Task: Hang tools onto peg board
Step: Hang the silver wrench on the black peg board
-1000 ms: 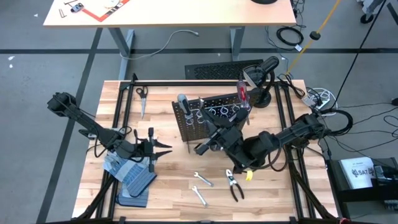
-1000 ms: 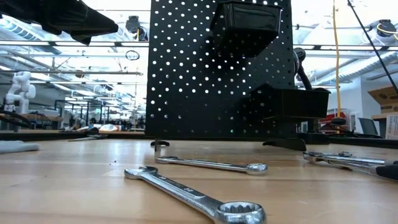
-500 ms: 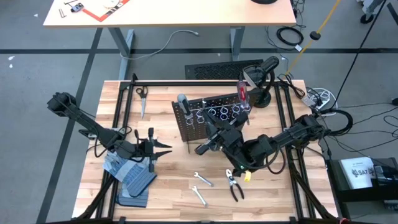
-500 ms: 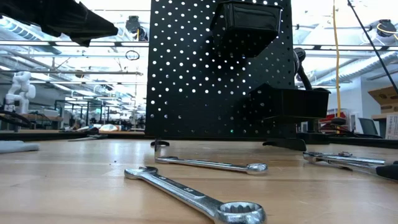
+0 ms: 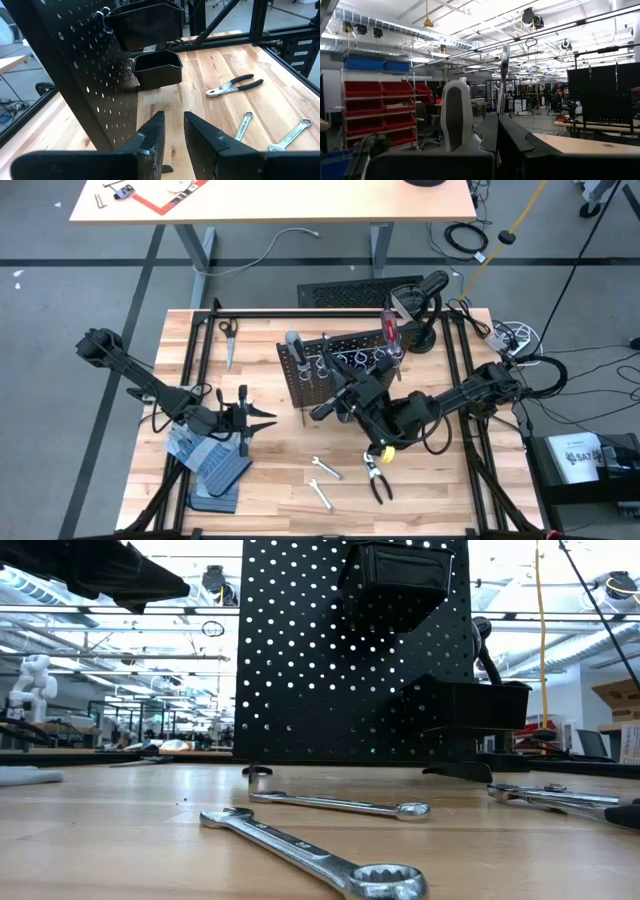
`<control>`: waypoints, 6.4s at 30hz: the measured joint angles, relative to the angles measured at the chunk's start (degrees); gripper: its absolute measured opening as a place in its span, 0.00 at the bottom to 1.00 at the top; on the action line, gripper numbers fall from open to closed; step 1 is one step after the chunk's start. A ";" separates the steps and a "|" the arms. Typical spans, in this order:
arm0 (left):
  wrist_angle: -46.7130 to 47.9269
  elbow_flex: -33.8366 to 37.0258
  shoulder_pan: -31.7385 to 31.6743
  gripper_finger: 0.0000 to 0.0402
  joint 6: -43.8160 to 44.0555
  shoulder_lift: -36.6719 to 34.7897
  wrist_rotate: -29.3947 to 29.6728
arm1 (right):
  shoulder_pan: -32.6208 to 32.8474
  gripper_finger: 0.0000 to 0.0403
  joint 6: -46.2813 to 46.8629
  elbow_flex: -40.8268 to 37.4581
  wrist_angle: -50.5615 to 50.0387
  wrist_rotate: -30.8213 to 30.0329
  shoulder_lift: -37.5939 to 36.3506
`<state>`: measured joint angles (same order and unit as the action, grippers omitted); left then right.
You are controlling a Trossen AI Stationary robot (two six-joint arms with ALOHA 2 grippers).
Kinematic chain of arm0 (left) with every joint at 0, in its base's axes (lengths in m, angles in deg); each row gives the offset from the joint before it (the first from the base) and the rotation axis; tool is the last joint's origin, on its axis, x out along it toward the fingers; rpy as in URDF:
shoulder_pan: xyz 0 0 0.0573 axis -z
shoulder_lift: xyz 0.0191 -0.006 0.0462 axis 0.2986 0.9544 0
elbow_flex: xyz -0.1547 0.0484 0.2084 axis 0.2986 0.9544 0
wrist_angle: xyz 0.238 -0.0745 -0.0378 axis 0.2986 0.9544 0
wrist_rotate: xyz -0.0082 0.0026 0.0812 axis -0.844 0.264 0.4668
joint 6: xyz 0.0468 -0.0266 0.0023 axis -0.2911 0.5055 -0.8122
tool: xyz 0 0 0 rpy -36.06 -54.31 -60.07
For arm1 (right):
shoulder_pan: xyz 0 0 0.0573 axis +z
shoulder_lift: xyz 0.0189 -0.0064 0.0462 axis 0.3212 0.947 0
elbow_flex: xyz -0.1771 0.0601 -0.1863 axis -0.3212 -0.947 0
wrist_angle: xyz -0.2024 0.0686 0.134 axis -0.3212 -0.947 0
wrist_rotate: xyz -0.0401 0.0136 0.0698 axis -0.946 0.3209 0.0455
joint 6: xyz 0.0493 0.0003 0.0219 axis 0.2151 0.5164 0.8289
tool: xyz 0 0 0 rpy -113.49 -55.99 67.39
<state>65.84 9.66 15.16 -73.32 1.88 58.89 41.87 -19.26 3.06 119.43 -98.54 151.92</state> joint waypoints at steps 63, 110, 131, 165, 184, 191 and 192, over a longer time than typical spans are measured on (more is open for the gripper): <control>0.02 0.00 0.04 0.20 -0.02 0.02 0.31 | 0.82 0.00 -2.07 -0.04 -12.00 0.65 -3.06; 1.70 0.02 -2.64 0.20 0.09 0.00 0.92 | 12.24 0.43 -25.69 11.91 -43.48 3.08 -4.07; 1.68 0.02 -2.89 0.20 1.40 0.00 0.90 | 4.96 0.50 -16.20 16.65 -73.99 -14.60 -3.74; 1.25 0.02 -2.91 0.20 1.55 0.02 0.45 | 0.59 0.29 -10.08 16.79 -92.13 -19.99 -0.17; 1.27 0.02 -2.91 0.20 1.53 0.02 0.44 | 1.15 0.03 -6.80 16.76 -92.21 -20.87 -0.20; 1.27 0.02 -2.91 0.20 1.53 0.02 0.44 | 2.44 0.02 -6.59 16.74 -92.24 -20.90 -0.20; 1.27 0.02 -2.91 0.20 1.53 0.02 0.44 | 2.56 0.02 -6.45 16.74 -92.24 -20.90 -0.20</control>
<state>67.11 9.68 12.26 -71.79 1.90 59.33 44.44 -25.72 19.80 27.19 -119.44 151.73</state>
